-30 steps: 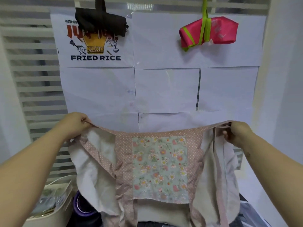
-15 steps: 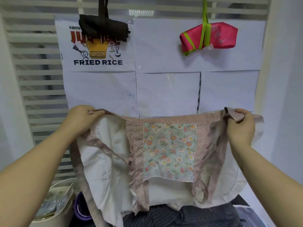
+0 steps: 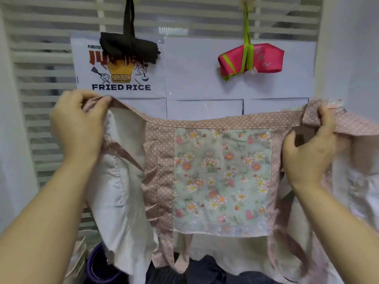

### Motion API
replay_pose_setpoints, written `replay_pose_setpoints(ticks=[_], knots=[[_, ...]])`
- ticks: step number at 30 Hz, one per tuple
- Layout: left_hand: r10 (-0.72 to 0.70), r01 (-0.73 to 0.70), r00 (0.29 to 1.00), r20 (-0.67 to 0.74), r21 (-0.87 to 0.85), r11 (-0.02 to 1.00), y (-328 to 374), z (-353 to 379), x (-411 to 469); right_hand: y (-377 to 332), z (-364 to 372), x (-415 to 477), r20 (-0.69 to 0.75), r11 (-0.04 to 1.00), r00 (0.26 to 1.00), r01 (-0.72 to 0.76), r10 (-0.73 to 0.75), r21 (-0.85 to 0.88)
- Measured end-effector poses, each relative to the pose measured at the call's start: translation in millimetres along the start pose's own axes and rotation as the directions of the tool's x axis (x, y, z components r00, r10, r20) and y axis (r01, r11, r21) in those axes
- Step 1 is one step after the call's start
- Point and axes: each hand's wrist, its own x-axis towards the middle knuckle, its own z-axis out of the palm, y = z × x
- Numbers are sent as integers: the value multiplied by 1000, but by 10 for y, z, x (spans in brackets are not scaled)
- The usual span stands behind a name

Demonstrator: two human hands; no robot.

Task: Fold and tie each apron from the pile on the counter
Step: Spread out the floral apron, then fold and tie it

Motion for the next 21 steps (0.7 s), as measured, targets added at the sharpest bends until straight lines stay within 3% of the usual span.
replay_pose_setpoints(ticks=[5, 9, 11, 14, 18, 21], knots=[[103, -110, 994, 44, 188, 976, 155, 11, 360, -149, 2, 303, -19, 995, 997, 70, -72, -69], [-8, -138, 946, 325, 423, 895, -56, 207, 171, 0, 61, 109, 182, 964, 982, 3, 48, -267], [-113, -166, 859, 499, 481, 861, -294, 296, -166, 195, 86, -239, 298, 943, 944, -36, 140, -329], [-280, -156, 704, 653, 526, 836, -693, 357, -721, 513, 43, -786, 417, 913, 864, -108, 282, -393], [-407, -117, 482, 776, 517, 848, -1127, 342, -1303, 906, -98, -1237, 525, 873, 724, -225, 447, -433], [-436, -137, 393, 809, 521, 843, -1351, 314, -1623, 1136, -202, -1455, 629, 845, 594, -181, 502, -503]])
